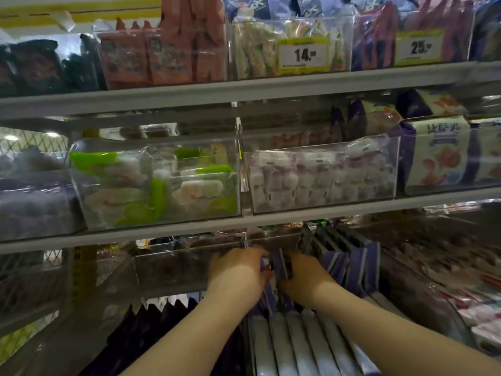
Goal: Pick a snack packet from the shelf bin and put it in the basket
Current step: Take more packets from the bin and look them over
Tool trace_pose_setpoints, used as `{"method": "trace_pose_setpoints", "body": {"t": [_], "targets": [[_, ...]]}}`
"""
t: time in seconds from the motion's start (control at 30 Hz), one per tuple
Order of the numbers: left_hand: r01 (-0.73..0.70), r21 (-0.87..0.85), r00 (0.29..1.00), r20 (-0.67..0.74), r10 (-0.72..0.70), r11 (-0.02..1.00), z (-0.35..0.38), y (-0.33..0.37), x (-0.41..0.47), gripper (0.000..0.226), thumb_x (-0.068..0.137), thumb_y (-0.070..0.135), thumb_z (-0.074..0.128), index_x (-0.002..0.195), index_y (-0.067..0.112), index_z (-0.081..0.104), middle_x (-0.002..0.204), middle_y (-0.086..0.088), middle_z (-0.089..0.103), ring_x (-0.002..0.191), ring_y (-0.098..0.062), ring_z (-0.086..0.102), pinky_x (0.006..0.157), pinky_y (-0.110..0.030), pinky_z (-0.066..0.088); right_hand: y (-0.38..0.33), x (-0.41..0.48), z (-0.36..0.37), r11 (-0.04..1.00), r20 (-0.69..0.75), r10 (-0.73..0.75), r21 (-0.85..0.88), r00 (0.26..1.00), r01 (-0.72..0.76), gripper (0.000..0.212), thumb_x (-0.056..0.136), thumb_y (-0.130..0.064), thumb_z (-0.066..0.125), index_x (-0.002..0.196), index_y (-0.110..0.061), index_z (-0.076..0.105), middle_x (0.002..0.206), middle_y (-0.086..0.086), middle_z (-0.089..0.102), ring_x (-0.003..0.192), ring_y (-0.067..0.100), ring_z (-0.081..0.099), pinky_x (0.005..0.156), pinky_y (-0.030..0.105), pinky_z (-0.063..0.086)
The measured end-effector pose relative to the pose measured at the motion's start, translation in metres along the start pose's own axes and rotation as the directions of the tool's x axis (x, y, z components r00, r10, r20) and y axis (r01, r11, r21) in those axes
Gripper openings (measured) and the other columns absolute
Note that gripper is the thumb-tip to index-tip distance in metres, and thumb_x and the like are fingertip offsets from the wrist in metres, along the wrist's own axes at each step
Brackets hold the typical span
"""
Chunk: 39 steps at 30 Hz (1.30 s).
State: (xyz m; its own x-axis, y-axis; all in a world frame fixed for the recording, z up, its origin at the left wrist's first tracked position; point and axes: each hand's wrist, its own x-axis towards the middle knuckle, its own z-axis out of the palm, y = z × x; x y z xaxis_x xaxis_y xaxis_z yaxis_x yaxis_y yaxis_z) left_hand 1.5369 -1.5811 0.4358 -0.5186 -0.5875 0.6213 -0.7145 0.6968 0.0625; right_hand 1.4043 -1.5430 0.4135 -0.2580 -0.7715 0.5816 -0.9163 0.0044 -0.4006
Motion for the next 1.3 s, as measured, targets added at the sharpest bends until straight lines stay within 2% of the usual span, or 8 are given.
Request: {"method": "trace_pose_setpoints", "body": {"t": [0.13, 0.4, 0.5, 0.67, 0.83, 0.93, 1.1, 1.3], "targets": [[-0.045, 0.04, 0.998, 0.053, 0.043, 0.998, 0.013, 0.0, 0.029, 0.026, 0.091, 0.036, 0.059, 0.116, 0.032, 0.061, 0.119, 0.003, 0.064, 0.108, -0.021, 0.06, 0.077, -0.024, 0.036, 0.004, -0.002, -0.002, 1.0, 0.004, 0.004, -0.01, 1.0, -0.004, 0.041, 0.09, -0.013, 0.056, 0.131, -0.018, 0.051, 0.131, 0.007, 0.059, 0.122, 0.023, 0.054, 0.096, 0.023, 0.042], [-0.173, 0.228, 0.982, -0.037, 0.186, 0.958, 0.031, 0.0, 0.048, 0.046, 0.088, 0.026, 0.062, 0.133, 0.024, 0.049, 0.135, -0.005, 0.053, 0.122, -0.027, 0.053, 0.098, -0.035, 0.043, 0.004, -0.002, -0.006, 0.999, 0.058, 0.036, -0.022, 0.998, -0.035, 0.039, 0.091, -0.017, 0.056, 0.129, -0.01, 0.052, 0.128, 0.014, 0.06, 0.119, 0.03, 0.056, 0.098, 0.035, 0.047], [-0.207, 0.354, 0.973, 0.175, 0.152, 0.912, 0.029, 0.001, 0.047, 0.028, 0.09, 0.026, 0.06, 0.117, 0.02, 0.055, 0.133, -0.011, 0.054, 0.12, -0.031, 0.053, 0.097, -0.038, 0.042, 0.005, -0.004, -0.005, 0.998, 0.061, 0.059, -0.011, 0.996, -0.058, 0.048, 0.091, -0.019, 0.059, 0.136, -0.011, 0.043, 0.131, 0.014, 0.058, 0.123, 0.03, 0.054, 0.101, 0.035, 0.045], [-0.37, 0.39, 0.758, 0.651, 0.032, 0.844, 0.023, 0.007, 0.036, 0.031, 0.095, 0.015, 0.054, 0.123, 0.003, 0.058, 0.118, -0.017, 0.059, 0.1, -0.031, 0.057, 0.079, -0.034, 0.045, 0.004, -0.007, -0.001, 0.998, 0.101, 0.068, 0.008, 0.993, -0.069, 0.043, 0.094, -0.025, 0.057, 0.134, -0.016, 0.046, 0.131, 0.011, 0.058, 0.121, 0.028, 0.056, 0.1, 0.035, 0.046], [-0.132, 0.138, 0.911, 0.407, 0.065, 0.982, 0.016, 0.0, 0.024, 0.029, 0.093, 0.017, 0.053, 0.12, 0.015, 0.061, 0.114, -0.009, 0.065, 0.102, -0.029, 0.062, 0.083, -0.035, 0.05, 0.011, -0.015, -0.022, 0.997, -0.085, -0.074, 0.032, 0.994, 0.077, 0.029, 0.09, -0.023, 0.061, 0.118, -0.016, 0.062, 0.115, 0.004, 0.067, 0.106, 0.016, 0.061, 0.08, 0.013, 0.043], [-0.065, 0.018, 0.977, 0.204, 0.06, 0.998, 0.018, 0.001, 0.015, 0.038, 0.094, 0.019, 0.048, 0.131, 0.026, 0.048, 0.128, -0.008, 0.059, 0.112, -0.031, 0.06, 0.083, -0.035, 0.046, 0.029, -0.027, -0.041, 0.957, -0.352, -0.211, -0.263, 0.912, 0.12, 0.027, 0.088, -0.028, 0.061, 0.114, -0.023, 0.064, 0.111, -0.001, 0.067, 0.105, 0.02, 0.059, 0.082, 0.028, 0.047], [-0.182, -0.091, 0.958, 0.208, 0.197, 0.979, 0.018, -0.001, 0.012, 0.053, 0.1, 0.027, 0.043, 0.149, 0.04, 0.027, 0.157, 0.005, 0.028, 0.136, -0.026, 0.04, 0.106, -0.036, 0.04, 0.042, -0.027, -0.044, 0.804, -0.162, -0.113, -0.595, 0.98, -0.006, 0.065, 0.093, -0.048, 0.047, 0.151, -0.033, 0.023, 0.158, -0.002, 0.026, 0.146, 0.023, 0.017, 0.114, 0.04, 0.016], [-0.17, -0.14, 0.952, 0.232, 0.199, 0.975, 0.021, -0.004, 0.012, 0.053, 0.098, 0.027, 0.049, 0.147, 0.039, 0.033, 0.153, 0.004, 0.034, 0.134, -0.024, 0.042, 0.106, -0.034, 0.04, 0.036, -0.015, -0.045, 0.757, -0.142, -0.037, -0.65, 0.989, -0.065, 0.065, 0.093, -0.046, 0.05, 0.15, -0.03, 0.023, 0.159, 0.002, 0.022, 0.146, 0.029, 0.01, 0.117, 0.046, 0.007]]}}
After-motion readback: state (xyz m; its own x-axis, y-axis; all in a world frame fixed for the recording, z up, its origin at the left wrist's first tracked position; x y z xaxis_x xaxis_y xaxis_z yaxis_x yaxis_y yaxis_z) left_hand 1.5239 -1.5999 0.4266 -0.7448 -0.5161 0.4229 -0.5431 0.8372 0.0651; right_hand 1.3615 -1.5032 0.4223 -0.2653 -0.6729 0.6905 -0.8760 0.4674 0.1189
